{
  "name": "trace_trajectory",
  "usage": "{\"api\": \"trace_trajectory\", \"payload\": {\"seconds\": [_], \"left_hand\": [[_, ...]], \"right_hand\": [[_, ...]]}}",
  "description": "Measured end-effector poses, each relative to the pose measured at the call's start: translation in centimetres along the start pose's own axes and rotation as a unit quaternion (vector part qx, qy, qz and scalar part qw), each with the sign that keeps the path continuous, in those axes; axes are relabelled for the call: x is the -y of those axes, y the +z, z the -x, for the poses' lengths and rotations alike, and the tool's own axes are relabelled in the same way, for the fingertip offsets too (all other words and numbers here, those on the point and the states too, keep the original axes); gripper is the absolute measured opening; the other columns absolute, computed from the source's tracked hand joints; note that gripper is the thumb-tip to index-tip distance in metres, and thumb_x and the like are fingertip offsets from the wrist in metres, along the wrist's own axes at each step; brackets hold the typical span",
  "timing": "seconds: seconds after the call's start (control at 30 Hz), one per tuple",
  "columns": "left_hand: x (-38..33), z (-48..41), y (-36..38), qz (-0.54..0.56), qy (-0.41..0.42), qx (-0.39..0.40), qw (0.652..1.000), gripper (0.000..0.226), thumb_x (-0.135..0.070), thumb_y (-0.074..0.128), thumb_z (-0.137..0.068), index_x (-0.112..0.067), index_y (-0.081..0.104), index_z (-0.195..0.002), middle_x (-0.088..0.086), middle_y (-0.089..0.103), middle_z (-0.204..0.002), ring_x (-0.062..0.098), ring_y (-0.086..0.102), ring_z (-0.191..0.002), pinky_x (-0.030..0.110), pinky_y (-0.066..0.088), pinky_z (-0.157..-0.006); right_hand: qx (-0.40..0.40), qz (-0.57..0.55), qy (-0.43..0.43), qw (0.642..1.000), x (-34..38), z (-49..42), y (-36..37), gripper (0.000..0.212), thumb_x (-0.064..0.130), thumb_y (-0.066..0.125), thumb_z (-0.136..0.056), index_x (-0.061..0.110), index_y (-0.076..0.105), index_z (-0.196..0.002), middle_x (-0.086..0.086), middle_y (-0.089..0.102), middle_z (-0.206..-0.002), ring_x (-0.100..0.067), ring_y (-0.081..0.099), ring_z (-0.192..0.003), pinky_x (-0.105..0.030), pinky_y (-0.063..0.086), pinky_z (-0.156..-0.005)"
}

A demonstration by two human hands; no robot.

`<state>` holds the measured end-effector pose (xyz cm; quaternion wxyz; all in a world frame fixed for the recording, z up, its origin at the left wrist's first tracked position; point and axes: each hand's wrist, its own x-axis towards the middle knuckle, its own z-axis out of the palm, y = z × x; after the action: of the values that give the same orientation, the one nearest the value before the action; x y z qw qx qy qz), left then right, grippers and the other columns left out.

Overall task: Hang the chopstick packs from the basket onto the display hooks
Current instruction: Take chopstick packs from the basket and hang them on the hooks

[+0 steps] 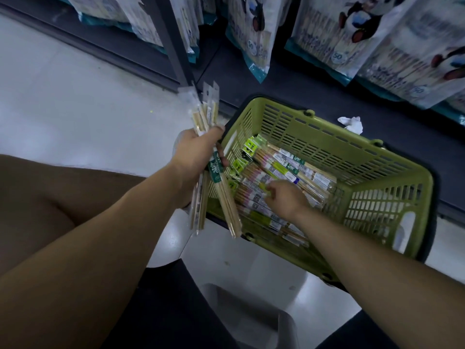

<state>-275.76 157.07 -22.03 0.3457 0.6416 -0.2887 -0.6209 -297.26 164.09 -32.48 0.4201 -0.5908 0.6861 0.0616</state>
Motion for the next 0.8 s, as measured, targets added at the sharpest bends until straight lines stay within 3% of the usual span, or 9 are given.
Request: {"api": "trace_trajectory", "payload": {"seconds": [0.1,0.3,0.43,0.67,0.8], "left_hand": [[1.0,0.1,0.0,-0.015,0.007,0.053,0.998,0.034,-0.037,0.072,-0.093,-0.009,0.052,-0.095,0.008,0.060,-0.065,0.026,0.062,-0.054,0.035,0.054,-0.056],[0.9,-0.1,0.0,-0.008,0.005,0.057,0.998,0.036,-0.036,0.071,-0.095,-0.009,0.048,-0.104,0.007,0.059,-0.067,0.024,0.060,-0.053,0.032,0.052,-0.052],[1.0,-0.3,0.3,-0.020,0.013,0.050,0.998,0.034,-0.035,0.069,-0.096,-0.008,0.049,-0.101,0.009,0.059,-0.069,0.025,0.059,-0.052,0.031,0.052,-0.052],[1.0,-0.6,0.2,-0.017,0.003,0.053,0.998,0.038,-0.037,0.071,-0.094,-0.008,0.050,-0.103,0.008,0.060,-0.070,0.025,0.060,-0.053,0.033,0.053,-0.054],[1.0,-0.6,0.3,-0.021,0.001,0.049,0.999,0.034,-0.037,0.071,-0.094,-0.010,0.052,-0.098,0.009,0.060,-0.071,0.026,0.061,-0.054,0.034,0.053,-0.055]], "right_hand": [[-0.009,0.110,0.003,0.994,-1.1,-0.2,2.0,0.041,0.028,0.060,-0.100,0.020,0.057,-0.140,-0.014,0.050,-0.142,-0.032,0.052,-0.125,-0.038,0.049,-0.093],[-0.045,0.227,-0.054,0.971,-1.2,-0.3,3.3,0.062,0.011,0.064,-0.094,0.023,0.040,-0.149,-0.011,0.044,-0.137,-0.030,0.048,-0.124,-0.037,0.050,-0.088],[-0.059,0.203,-0.036,0.977,-1.5,-0.3,3.1,0.052,0.020,0.064,-0.096,0.018,0.043,-0.144,-0.009,0.046,-0.137,-0.027,0.048,-0.124,-0.035,0.048,-0.092],[-0.057,0.220,-0.024,0.974,-0.6,-0.4,2.7,0.029,0.018,0.055,-0.099,0.011,0.059,-0.127,-0.010,0.059,-0.127,-0.027,0.054,-0.118,-0.035,0.047,-0.091],[-0.090,0.126,-0.037,0.987,-0.3,0.2,1.7,0.021,0.024,0.052,-0.098,0.011,0.064,-0.108,-0.008,0.059,-0.104,-0.028,0.058,-0.101,-0.032,0.042,-0.070]]}}
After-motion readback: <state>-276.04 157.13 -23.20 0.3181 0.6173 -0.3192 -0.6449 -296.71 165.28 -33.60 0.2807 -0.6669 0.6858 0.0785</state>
